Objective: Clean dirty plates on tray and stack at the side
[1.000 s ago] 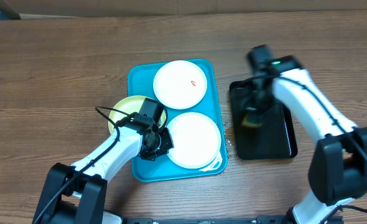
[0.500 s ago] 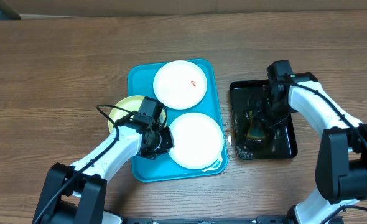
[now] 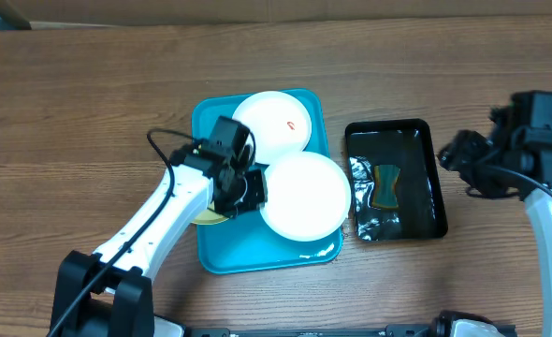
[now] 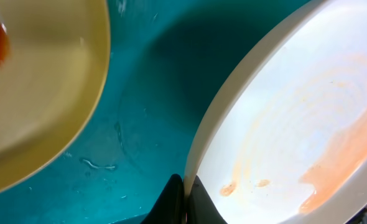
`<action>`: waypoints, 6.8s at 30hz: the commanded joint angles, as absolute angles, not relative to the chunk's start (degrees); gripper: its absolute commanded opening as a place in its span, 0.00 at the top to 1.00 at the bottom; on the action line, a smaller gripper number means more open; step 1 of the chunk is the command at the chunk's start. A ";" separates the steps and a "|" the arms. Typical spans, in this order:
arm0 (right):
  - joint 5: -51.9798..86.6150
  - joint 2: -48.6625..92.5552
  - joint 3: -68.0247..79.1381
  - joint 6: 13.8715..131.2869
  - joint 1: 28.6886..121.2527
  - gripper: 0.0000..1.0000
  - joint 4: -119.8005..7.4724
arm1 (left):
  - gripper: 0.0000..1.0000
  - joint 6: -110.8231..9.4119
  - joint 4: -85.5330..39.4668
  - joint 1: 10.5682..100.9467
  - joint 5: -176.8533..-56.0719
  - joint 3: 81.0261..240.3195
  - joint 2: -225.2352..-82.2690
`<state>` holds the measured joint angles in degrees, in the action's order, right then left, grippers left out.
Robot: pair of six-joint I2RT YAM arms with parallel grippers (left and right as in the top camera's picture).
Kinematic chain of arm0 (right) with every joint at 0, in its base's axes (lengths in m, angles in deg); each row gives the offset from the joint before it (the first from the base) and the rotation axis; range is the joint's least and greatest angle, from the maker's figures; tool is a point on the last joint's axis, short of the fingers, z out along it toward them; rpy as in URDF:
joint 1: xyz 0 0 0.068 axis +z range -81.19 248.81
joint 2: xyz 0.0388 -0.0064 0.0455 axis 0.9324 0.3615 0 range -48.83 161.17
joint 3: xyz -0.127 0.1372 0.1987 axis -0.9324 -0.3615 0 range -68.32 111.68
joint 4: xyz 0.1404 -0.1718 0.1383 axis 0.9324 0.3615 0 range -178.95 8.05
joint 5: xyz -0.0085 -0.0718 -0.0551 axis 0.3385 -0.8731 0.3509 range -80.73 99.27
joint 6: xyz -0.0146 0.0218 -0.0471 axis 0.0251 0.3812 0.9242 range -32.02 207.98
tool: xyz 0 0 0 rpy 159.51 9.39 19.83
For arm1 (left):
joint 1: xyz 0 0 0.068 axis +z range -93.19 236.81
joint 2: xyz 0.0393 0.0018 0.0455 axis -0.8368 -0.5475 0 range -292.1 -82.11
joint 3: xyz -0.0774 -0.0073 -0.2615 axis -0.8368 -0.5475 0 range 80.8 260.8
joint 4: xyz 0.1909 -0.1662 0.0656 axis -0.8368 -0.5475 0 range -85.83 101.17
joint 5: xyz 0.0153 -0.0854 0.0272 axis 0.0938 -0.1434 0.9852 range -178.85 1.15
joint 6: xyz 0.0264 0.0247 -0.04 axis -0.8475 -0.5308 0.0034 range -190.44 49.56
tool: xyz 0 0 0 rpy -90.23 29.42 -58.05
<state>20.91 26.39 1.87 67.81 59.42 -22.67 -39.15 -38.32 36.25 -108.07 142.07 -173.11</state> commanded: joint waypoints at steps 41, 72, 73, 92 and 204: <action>21.83 26.57 2.53 68.03 49.82 0.35 -19.61 | 0.96 -77.49 -0.51 -1.17 -37.91 160.91 -181.87; 21.81 26.57 2.53 68.03 49.82 0.34 -19.85 | 0.96 -94.67 9.76 -3.77 -30.17 160.89 -181.87; 21.83 26.57 2.53 68.03 49.82 0.34 -19.85 | 0.96 -94.67 9.76 -3.77 -30.17 160.89 -181.87; 21.81 26.57 2.53 68.03 49.82 0.34 -19.83 | 0.96 -41.23 -26.06 7.07 -57.69 162.71 -176.04; 24.10 26.98 2.46 75.97 65.43 0.27 -18.65 | 0.96 -65.97 -37.51 55.57 -91.74 141.07 -182.44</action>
<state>26.49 26.72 1.85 77.30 65.17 -18.43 -64.07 -36.49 57.28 -90.04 141.57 -181.13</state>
